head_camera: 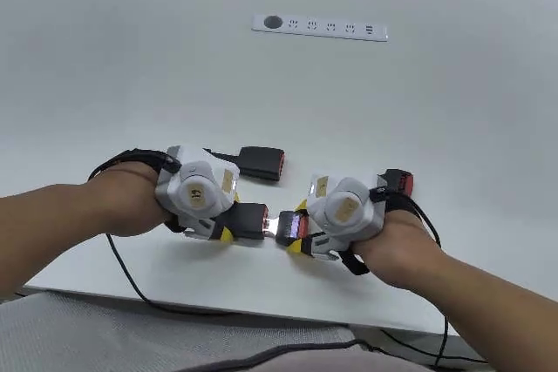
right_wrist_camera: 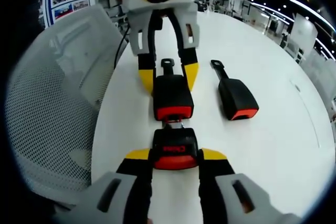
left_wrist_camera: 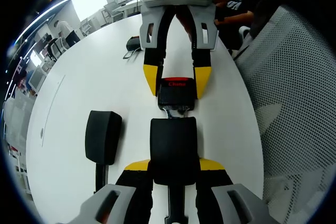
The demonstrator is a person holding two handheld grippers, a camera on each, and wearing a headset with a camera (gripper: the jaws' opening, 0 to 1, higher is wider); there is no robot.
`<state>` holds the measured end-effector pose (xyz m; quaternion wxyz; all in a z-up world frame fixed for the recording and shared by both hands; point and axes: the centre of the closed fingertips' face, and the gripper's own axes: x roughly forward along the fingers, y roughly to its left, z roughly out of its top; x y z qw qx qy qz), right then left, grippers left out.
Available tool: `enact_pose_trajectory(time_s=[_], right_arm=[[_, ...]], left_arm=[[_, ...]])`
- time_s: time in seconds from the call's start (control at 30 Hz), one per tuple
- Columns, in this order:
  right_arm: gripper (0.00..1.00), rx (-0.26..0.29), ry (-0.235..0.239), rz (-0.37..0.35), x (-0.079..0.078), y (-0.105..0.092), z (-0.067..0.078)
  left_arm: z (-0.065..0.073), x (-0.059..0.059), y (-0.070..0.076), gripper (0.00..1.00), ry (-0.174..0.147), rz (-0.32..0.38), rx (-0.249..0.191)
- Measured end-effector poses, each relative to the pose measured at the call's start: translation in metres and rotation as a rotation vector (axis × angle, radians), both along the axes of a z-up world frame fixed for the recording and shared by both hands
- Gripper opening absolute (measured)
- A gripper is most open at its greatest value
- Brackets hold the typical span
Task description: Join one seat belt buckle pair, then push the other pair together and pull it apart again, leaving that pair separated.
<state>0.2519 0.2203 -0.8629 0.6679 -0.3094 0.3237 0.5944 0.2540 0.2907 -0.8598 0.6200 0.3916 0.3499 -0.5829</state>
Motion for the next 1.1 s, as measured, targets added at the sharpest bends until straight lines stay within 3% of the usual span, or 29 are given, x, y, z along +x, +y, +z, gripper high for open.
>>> enact_pose_trajectory(time_s=[0.1,0.13,0.2,0.47,0.57,0.83,0.97,1.1], right_arm=[[0.32,-0.006,-0.003,0.000,-0.001,0.002,0.001],[0.32,0.019,0.009,-0.011,-0.002,0.008,0.002],[0.33,-0.023,-0.006,-0.004,-0.002,0.012,-0.001],[0.33,-0.031,-0.002,-0.004,-0.001,0.009,-0.001],[0.32,-0.033,-0.041,0.059,-0.001,0.004,0.000],[0.32,-0.037,-0.009,0.032,-0.001,0.004,0.000],[0.33,-0.006,0.003,0.018,-0.001,0.005,0.000],[0.34,-0.007,0.009,0.021,-0.002,0.006,0.001]], left_arm=[[0.000,0.000,0.000,0.31,0.005,-0.002,0.007],[0.000,0.000,-0.001,0.31,0.007,-0.007,0.009],[0.000,0.000,-0.001,0.31,0.003,-0.017,0.013],[0.000,0.000,0.000,0.31,0.009,-0.008,0.022],[0.000,0.000,0.001,0.31,0.004,-0.018,0.020],[-0.001,0.001,0.000,0.31,0.018,-0.020,0.017],[-0.001,0.001,0.001,0.32,0.032,0.003,0.011],[-0.001,0.000,0.001,0.32,0.026,-0.008,0.026]])
